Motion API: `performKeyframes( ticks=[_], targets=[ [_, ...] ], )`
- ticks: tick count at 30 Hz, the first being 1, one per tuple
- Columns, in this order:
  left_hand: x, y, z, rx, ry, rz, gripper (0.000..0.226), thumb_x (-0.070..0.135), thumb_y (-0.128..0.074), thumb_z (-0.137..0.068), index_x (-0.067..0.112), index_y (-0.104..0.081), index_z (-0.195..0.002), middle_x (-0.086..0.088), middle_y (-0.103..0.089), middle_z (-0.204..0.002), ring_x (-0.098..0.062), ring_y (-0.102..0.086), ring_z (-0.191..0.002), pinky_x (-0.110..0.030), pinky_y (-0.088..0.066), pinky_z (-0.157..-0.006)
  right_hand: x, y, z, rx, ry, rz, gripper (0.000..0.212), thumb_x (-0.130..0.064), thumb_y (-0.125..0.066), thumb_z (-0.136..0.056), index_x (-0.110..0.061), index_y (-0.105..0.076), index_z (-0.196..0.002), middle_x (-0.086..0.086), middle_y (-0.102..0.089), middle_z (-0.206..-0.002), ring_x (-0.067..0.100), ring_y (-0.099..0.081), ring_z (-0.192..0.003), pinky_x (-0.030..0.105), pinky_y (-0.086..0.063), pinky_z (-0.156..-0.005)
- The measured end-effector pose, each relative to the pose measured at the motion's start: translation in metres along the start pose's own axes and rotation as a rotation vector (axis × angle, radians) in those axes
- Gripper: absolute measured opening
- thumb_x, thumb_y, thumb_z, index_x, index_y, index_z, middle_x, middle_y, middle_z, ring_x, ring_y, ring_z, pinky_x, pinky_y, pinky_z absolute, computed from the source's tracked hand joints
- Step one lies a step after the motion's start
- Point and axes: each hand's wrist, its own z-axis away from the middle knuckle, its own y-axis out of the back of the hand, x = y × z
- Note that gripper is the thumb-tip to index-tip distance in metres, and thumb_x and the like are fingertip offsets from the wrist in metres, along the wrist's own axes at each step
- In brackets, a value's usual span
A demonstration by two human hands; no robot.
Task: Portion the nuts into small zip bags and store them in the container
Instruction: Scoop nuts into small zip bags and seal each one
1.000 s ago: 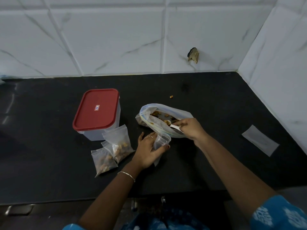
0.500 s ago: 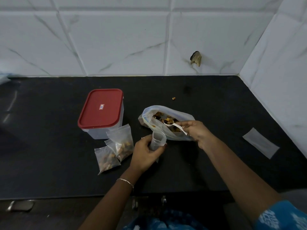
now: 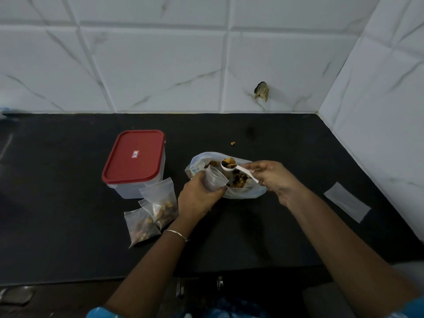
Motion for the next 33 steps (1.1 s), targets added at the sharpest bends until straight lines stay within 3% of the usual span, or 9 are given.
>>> performKeyframes(
  ticks=[3,5,7,9,13,19,24,29,33],
  targets=[
    [0.005,-0.001,-0.005,-0.004,-0.007,0.031,0.052,0.056,-0.072,-0.073,0.03,-0.055,-0.115,0.013,-0.063,-0.105,-0.008,-0.062,-0.097,-0.039,-0.056,-0.085,-0.003,-0.004,0.004,-0.026,0.088,0.067,0.035,-0.002,-0.052,-0.095,-0.029,-0.073,-0.09,-0.006,-0.067,-0.108,0.007,-0.058,-0.099,0.017,-0.042,-0.071],
    [0.008,-0.002,-0.007,-0.001,-0.014,0.063,0.054,0.06,-0.071,-0.07,0.031,-0.057,-0.113,0.014,-0.065,-0.103,-0.004,-0.062,-0.094,-0.038,-0.056,-0.084,0.0,-0.009,0.005,0.027,0.223,0.25,0.031,-0.004,-0.053,-0.095,-0.029,-0.073,-0.093,-0.012,-0.066,-0.101,0.005,-0.06,-0.1,0.015,-0.043,-0.073],
    [0.011,-0.003,-0.007,0.03,-0.018,0.088,0.058,0.066,-0.067,-0.065,0.031,-0.059,-0.111,0.014,-0.066,-0.1,-0.004,-0.063,-0.092,-0.038,-0.056,-0.083,0.002,-0.016,0.008,0.145,0.445,0.481,0.024,-0.01,-0.057,-0.094,-0.028,-0.072,-0.099,-0.015,-0.066,-0.095,0.002,-0.062,-0.091,0.018,-0.045,-0.073],
    [0.013,-0.005,-0.008,0.059,-0.014,0.134,0.049,0.06,-0.072,-0.068,0.03,-0.059,-0.106,0.014,-0.066,-0.099,-0.003,-0.063,-0.092,-0.035,-0.056,-0.084,0.002,-0.025,0.015,0.287,0.716,0.703,0.019,-0.015,-0.057,-0.092,-0.023,-0.072,-0.1,-0.011,-0.069,-0.093,0.006,-0.063,-0.086,0.023,-0.049,-0.075],
    [0.014,-0.005,-0.007,0.085,-0.025,0.222,0.037,0.046,-0.077,-0.074,0.031,-0.057,-0.102,0.016,-0.064,-0.095,0.001,-0.061,-0.09,-0.026,-0.053,-0.082,0.002,-0.032,0.018,0.419,1.158,1.074,0.024,-0.02,-0.047,-0.089,-0.014,-0.07,-0.089,0.0,-0.069,-0.08,0.017,-0.056,-0.07,0.03,-0.046,-0.061],
    [0.015,-0.005,-0.006,0.075,-0.006,0.278,0.031,0.041,-0.078,-0.075,0.043,-0.049,-0.086,0.021,-0.06,-0.088,0.005,-0.059,-0.086,-0.023,-0.05,-0.078,0.007,-0.024,0.019,0.631,1.371,1.266,0.013,-0.015,-0.059,-0.092,-0.019,-0.072,-0.089,-0.006,-0.07,-0.088,0.019,-0.06,-0.096,0.033,-0.038,-0.085],
    [0.018,-0.004,-0.006,0.073,-0.003,0.287,0.032,0.043,-0.079,-0.074,0.045,-0.049,-0.085,0.024,-0.058,-0.087,0.007,-0.057,-0.086,-0.023,-0.05,-0.078,0.009,-0.019,0.017,0.507,1.315,1.102,0.017,-0.01,-0.057,-0.091,-0.012,-0.073,-0.091,0.001,-0.072,-0.089,0.02,-0.065,-0.092,0.034,-0.051,-0.079],
    [0.015,-0.005,-0.004,0.039,-0.007,0.239,0.031,0.043,-0.078,-0.076,0.044,-0.049,-0.089,0.026,-0.057,-0.088,0.005,-0.056,-0.087,-0.03,-0.053,-0.083,0.016,-0.012,0.02,0.457,0.867,0.547,0.014,-0.009,-0.067,-0.088,-0.015,-0.073,-0.099,-0.005,-0.072,-0.094,0.004,-0.065,-0.084,0.015,-0.051,-0.075],
    [0.004,-0.006,0.003,-0.063,-0.028,0.171,0.03,0.046,-0.074,-0.077,0.039,-0.054,-0.099,0.021,-0.06,-0.095,0.001,-0.06,-0.094,-0.036,-0.056,-0.086,0.028,0.006,0.014,0.367,0.736,0.673,0.018,-0.007,-0.061,-0.091,-0.014,-0.072,-0.103,-0.002,-0.071,-0.098,0.003,-0.062,-0.088,0.004,-0.041,-0.076]
  ],
)
